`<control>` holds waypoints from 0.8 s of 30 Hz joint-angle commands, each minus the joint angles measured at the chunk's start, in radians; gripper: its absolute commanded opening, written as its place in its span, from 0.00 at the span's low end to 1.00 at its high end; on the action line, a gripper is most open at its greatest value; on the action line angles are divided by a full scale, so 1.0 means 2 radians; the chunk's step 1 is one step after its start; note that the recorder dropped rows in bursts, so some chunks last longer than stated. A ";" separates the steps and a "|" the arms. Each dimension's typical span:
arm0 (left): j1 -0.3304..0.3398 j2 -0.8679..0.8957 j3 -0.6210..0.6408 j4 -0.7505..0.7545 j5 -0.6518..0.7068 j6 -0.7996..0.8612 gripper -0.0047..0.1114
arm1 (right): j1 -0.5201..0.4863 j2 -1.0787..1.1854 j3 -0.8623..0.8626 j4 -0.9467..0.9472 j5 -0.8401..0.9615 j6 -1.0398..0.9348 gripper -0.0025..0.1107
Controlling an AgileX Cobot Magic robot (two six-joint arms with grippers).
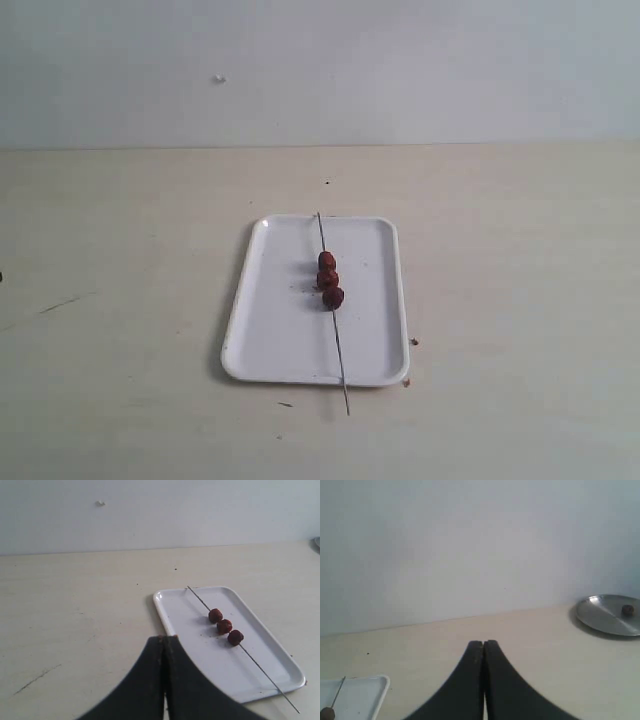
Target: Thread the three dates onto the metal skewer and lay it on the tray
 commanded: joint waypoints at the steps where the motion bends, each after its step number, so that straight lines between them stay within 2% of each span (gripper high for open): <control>1: 0.001 -0.003 0.002 0.003 -0.001 0.000 0.04 | -0.004 -0.040 0.049 0.011 -0.022 -0.015 0.02; 7: 0.001 -0.003 0.002 0.003 -0.001 0.000 0.04 | -0.004 -0.090 0.130 0.024 -0.044 -0.048 0.02; 12: 0.001 -0.003 0.002 0.003 -0.001 0.000 0.04 | -0.004 -0.105 0.162 0.039 -0.045 -0.087 0.02; 24: 0.001 -0.003 0.002 0.003 -0.001 0.000 0.04 | -0.004 -0.105 0.171 0.064 -0.021 -0.101 0.02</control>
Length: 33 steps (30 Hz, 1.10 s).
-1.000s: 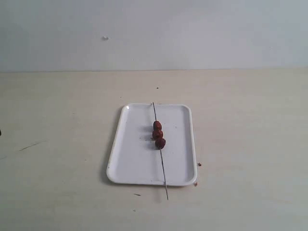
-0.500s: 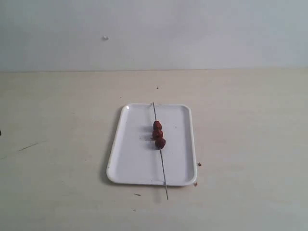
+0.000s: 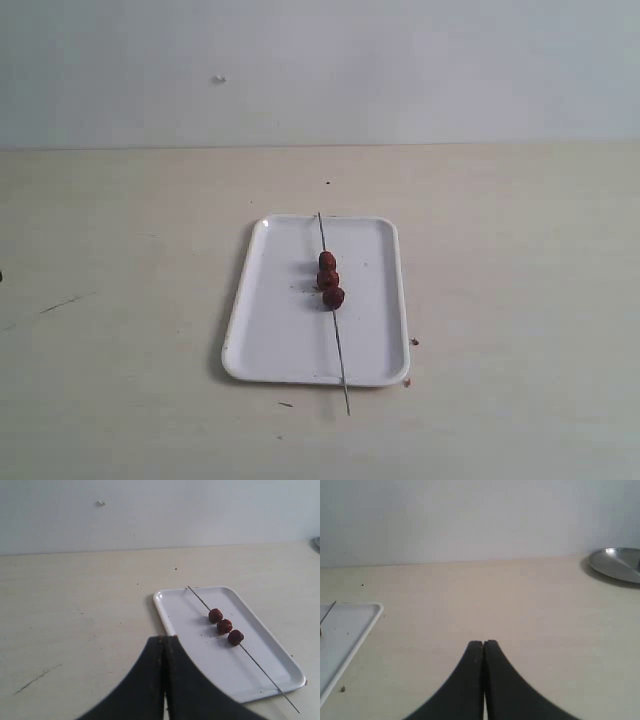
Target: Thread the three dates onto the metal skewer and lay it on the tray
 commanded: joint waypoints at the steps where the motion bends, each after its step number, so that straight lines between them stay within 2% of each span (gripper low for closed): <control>1: 0.001 -0.003 0.002 0.003 -0.001 0.000 0.04 | -0.004 -0.003 0.002 0.001 0.000 -0.005 0.02; 10: 0.004 -0.007 0.002 0.018 0.012 0.018 0.04 | -0.004 -0.003 0.002 0.001 0.000 -0.005 0.02; 14: 0.062 -0.067 0.003 0.051 0.079 0.027 0.04 | -0.004 -0.003 0.002 0.001 0.000 -0.005 0.02; 19: 0.117 -0.132 0.003 0.056 0.088 0.027 0.04 | -0.004 -0.003 0.002 0.001 0.000 -0.005 0.02; 25: 0.161 -0.187 0.003 0.053 0.079 0.027 0.04 | -0.004 -0.003 0.002 0.001 0.000 -0.005 0.02; 33: 0.195 -0.239 0.003 0.051 0.078 0.006 0.04 | -0.004 -0.003 0.002 0.001 0.000 -0.005 0.02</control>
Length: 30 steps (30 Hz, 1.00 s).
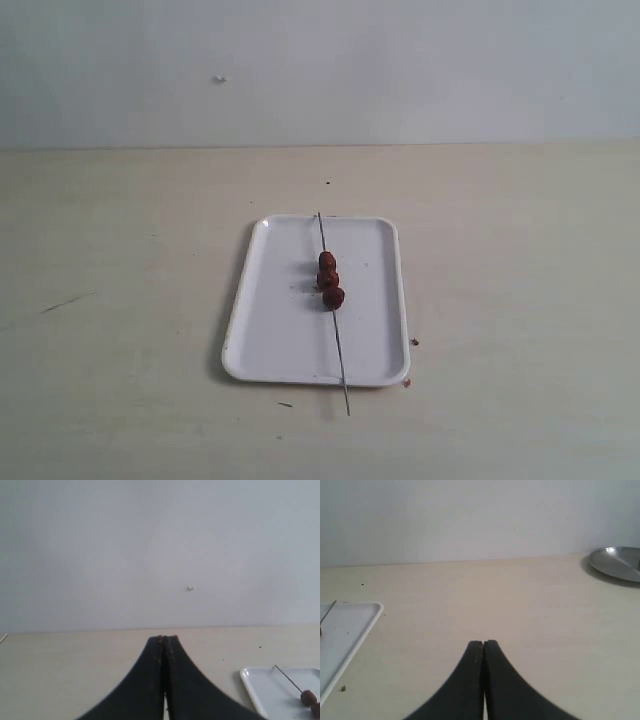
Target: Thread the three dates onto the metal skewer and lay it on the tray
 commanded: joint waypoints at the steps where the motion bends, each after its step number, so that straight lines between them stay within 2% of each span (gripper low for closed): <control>1: 0.015 -0.026 0.003 -0.002 0.004 -0.011 0.04 | -0.004 -0.003 0.002 -0.001 -0.001 -0.005 0.02; 5: 0.019 -0.041 0.017 -0.002 0.009 -0.012 0.04 | -0.004 -0.003 0.002 -0.001 -0.001 -0.004 0.02; 15: 0.019 -0.081 0.108 -0.002 -0.009 -0.027 0.04 | -0.004 -0.003 0.002 -0.001 -0.001 -0.004 0.02; 24: 0.019 -0.096 0.109 -0.002 -0.002 -0.049 0.04 | -0.004 -0.003 0.002 -0.001 -0.001 -0.004 0.02; 30: 0.019 -0.096 0.109 0.000 0.067 -0.038 0.04 | -0.004 -0.003 0.002 -0.001 -0.001 -0.004 0.02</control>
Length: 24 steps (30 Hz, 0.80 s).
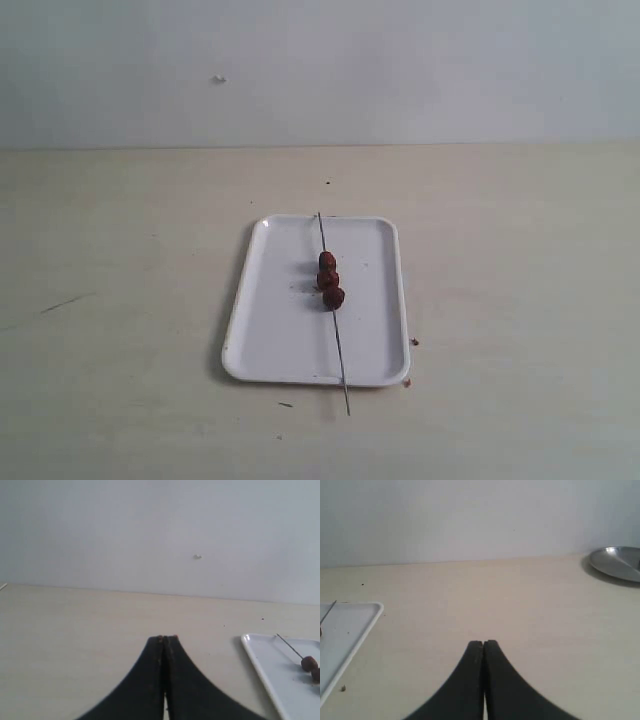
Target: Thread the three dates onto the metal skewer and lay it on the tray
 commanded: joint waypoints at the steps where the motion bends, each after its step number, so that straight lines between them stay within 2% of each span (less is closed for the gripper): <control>1: 0.001 -0.003 0.002 0.000 0.065 0.006 0.04 | -0.004 -0.003 0.002 -0.001 -0.001 -0.004 0.02; 5: 0.001 -0.003 0.002 0.000 0.108 0.006 0.04 | -0.004 -0.003 0.002 -0.001 -0.001 -0.004 0.02; 24: 0.001 -0.003 0.002 0.000 0.107 0.006 0.04 | -0.004 -0.003 0.002 -0.001 -0.001 -0.004 0.02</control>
